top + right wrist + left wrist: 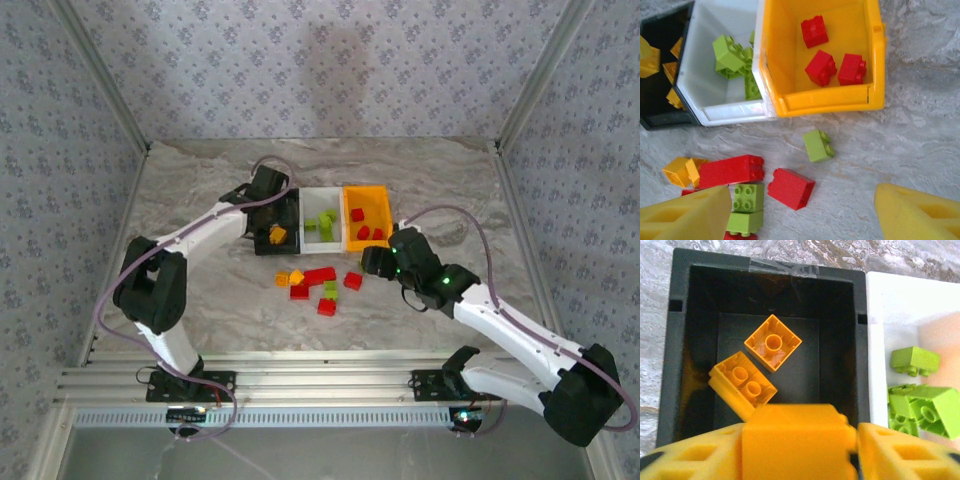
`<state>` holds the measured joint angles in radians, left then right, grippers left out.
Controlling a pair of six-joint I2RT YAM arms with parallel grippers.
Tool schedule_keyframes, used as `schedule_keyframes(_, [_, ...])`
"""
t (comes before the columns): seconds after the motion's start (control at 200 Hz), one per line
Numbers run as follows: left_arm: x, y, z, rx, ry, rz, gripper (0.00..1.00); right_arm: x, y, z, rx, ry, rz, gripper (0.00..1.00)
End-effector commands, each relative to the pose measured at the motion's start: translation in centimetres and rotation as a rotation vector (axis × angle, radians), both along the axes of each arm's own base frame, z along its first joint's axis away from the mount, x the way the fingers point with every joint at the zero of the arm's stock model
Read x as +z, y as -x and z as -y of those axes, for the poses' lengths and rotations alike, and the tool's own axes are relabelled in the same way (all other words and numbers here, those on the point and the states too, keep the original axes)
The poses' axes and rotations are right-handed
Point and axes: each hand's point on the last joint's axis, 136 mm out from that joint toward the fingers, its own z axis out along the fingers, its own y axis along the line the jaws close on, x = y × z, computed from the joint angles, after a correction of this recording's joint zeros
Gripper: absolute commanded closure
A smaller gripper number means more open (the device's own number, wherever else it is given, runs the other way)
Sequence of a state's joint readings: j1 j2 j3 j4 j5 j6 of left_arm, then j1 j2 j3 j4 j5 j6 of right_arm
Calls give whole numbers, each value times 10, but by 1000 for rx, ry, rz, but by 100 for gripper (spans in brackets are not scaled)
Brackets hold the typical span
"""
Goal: Sort the legos into containers by color
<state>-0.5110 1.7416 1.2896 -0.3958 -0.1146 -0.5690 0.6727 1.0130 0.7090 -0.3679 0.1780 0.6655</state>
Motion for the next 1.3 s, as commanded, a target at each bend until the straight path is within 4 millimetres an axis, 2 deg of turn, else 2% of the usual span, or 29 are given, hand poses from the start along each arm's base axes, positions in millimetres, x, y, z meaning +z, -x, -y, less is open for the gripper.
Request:
schedule_keyframes(0.0, [19,-5,4,-15,28,4,36,-13,7,-2,21,-4,-42,20])
schedule_keyframes(0.095, [48,-1,12,-34,81,58,22,-20,9,-4,18,-7,-69,20])
schedule_keyframes(0.18, [78,13,18,-60,122,113,13,-28,10,-3,6,-5,-90,20])
schedule_keyframes(0.28, [107,40,26,-101,176,170,6,-38,9,-3,-22,-7,-106,20])
schedule_keyframes(0.305, [112,48,27,-111,189,183,1,-40,8,-3,-29,-8,-110,19])
schedule_keyframes(0.395, [126,82,35,-160,252,219,1,-48,5,-9,-26,-14,-122,19])
schedule_keyframes(0.455, [123,107,36,-183,278,224,0,-54,2,-12,-31,-2,-136,19])
schedule_keyframes(0.55, [107,142,34,-202,283,233,1,-62,-4,-15,-52,28,-152,19])
schedule_keyframes(0.63, [80,167,27,-205,267,209,1,-68,-8,-20,-57,40,-157,20])
schedule_keyframes(0.75, [47,191,15,-186,260,149,1,-74,-12,-34,-43,44,-164,20])
schedule_keyframes(0.914, [30,205,0,-156,274,139,1,-78,-11,-55,-14,65,-160,20])
schedule_keyframes(1.089, [25,209,-11,-135,257,146,1,-93,-12,-54,-40,126,-201,22])
schedule_keyframes(1.294, [14,214,-11,-157,233,112,1,-118,-12,-52,-58,162,-267,27])
